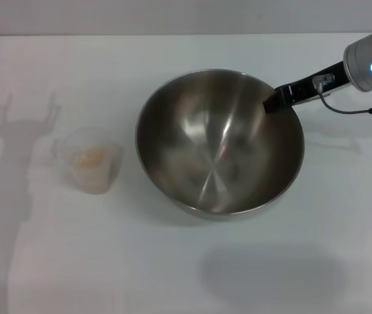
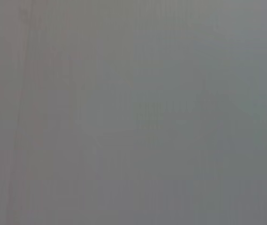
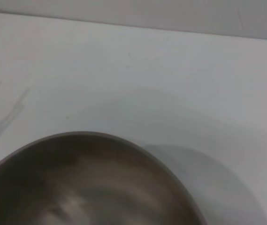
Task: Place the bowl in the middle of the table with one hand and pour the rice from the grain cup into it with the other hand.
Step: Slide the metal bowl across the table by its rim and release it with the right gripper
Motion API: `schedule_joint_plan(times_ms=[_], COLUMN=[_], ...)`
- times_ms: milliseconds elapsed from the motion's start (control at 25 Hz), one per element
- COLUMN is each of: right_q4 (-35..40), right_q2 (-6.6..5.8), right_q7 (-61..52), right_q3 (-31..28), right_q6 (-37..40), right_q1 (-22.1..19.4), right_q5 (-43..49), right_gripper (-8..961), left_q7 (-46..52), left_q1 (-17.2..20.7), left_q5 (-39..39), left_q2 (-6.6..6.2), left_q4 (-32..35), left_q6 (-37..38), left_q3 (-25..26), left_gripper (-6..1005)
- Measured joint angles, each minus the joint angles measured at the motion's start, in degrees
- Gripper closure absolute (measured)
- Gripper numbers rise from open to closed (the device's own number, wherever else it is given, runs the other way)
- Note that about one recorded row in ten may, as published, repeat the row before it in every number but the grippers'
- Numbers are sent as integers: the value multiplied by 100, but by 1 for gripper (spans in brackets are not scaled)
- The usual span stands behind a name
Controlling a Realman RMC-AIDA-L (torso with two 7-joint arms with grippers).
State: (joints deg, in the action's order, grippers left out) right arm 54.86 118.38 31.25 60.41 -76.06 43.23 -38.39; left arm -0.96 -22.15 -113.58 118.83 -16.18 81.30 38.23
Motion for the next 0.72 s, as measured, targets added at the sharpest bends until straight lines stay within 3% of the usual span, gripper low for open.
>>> schedule_joint_plan(times_ms=[400,720], right_q4=[-256,455], right_q2=[1,52], right_q7=[-44,-7], right_q3=[5,184], right_q6=[99,454], right_q1=[116,-22], right_q5=[131,128], right_gripper=[807,681], left_q7=[0,5], left_q1=[25,90], left_q5=[-24,-26], left_q2=[9,18], left_q4=[0,-9], left_q6=[67,122], left_q3=[-22,-44], left_gripper=[166,166])
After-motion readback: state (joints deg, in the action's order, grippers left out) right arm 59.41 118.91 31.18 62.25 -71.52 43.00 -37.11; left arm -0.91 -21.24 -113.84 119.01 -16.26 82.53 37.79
